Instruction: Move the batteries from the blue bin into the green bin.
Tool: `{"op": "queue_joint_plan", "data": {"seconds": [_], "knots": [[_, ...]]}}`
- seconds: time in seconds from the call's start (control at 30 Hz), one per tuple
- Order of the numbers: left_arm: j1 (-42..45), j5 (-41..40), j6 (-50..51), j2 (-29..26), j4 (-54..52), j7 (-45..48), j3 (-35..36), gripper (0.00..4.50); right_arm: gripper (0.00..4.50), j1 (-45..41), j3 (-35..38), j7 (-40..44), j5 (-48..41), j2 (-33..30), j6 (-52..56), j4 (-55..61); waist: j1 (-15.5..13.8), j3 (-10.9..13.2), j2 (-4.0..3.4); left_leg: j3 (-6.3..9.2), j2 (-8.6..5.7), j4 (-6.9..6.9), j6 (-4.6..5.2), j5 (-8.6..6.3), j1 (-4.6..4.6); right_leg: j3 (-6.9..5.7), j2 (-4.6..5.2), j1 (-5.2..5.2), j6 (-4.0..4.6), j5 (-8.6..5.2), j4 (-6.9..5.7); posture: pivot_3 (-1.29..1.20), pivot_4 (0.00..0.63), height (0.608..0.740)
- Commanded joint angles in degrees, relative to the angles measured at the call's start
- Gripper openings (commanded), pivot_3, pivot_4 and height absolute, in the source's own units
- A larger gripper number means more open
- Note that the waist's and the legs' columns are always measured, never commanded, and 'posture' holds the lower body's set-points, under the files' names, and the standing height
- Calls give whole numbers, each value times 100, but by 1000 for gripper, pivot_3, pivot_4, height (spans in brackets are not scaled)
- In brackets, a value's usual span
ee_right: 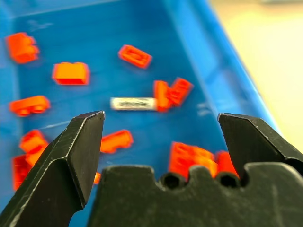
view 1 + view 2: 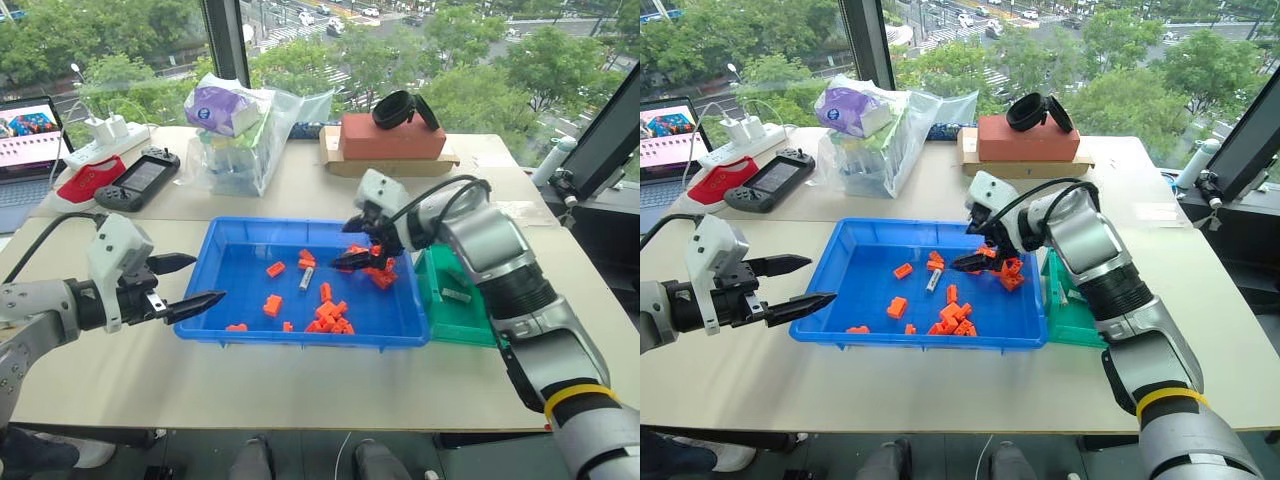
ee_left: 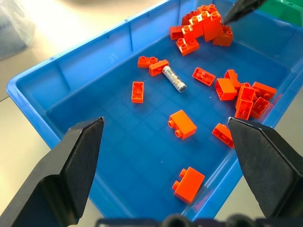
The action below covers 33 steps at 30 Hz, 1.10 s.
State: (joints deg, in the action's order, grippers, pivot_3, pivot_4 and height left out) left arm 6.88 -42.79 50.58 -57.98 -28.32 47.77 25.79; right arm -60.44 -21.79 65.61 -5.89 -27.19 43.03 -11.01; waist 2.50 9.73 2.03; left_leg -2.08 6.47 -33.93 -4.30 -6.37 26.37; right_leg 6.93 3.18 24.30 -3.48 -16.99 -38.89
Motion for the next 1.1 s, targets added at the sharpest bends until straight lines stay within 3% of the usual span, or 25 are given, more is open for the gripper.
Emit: {"op": "queue_joint_plan", "data": {"seconds": [0.03, 0.47, 0.8, 1.1], "knots": [[-11, 141, -178, -137, -49, 3, 162, 4500, 4468, -152, -129, -271, 187, 379, -381, -513, 5, 0, 0, 0, 0, 0, 0, 0, 0, 0, 0, 0, 0, 0, 0, 0, 150, 735], [-369, 265, -154, -211, -179, 32, 337, 4500, 4468, -388, -509, -783, 802, 1357, -483, -1964, 10, 0, 0, 0, 0, 1, 0, 0, 0, -1, 0, 1, 0, 0, -2, 0, 150, 735], [-373, 283, -156, -244, -167, 43, 297, 4500, 4468, -356, -548, -893, 1010, 1614, -589, -2268, 18, -1, 0, 0, 0, 1, 0, 0, -1, -2, 0, 0, 0, 0, -3, 0, 150, 735], [-388, 297, -168, -234, -166, 46, 300, 4500, 4468, -196, -605, -702, 1057, 1519, -267, -1795, 12, -1, 1, 0, 0, 1, 0, 0, -1, -2, 0, 0, 0, 0, -4, 0, 150, 735]]}}
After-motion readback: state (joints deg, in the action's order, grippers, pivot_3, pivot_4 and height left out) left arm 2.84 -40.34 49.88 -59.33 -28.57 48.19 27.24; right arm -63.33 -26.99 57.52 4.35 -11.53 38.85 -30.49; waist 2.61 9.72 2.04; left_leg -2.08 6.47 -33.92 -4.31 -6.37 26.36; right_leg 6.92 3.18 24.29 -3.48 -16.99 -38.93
